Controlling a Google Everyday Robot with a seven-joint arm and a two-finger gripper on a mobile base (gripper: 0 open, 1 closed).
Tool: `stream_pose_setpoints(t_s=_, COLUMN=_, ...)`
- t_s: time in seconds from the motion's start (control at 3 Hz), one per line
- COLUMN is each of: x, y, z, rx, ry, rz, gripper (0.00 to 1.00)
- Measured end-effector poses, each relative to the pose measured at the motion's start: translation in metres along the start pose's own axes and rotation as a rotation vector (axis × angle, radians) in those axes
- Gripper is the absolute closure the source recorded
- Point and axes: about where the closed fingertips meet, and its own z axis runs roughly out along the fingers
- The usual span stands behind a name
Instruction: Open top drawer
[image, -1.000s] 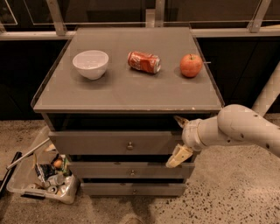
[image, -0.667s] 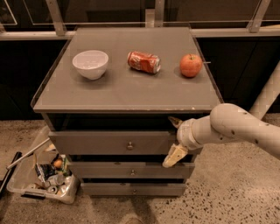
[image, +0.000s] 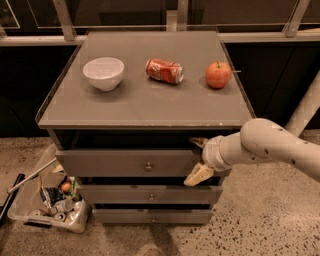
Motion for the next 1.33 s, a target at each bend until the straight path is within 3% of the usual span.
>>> stream_pose_setpoints(t_s=0.33, x=0.000, y=0.000, z=0.000, rx=0.000, ry=0.000, rz=0.000, gripper=0.43)
stream_pose_setpoints(t_s=1.0, x=-0.018, y=0.023, z=-0.003, rx=-0.073, ry=-0.063, rz=-0.014, gripper=0.88)
stream_pose_setpoints(t_s=1.33, x=-0.026, y=0.037, z=-0.015, rx=-0.090, ry=-0.071, rz=-0.012, gripper=1.00)
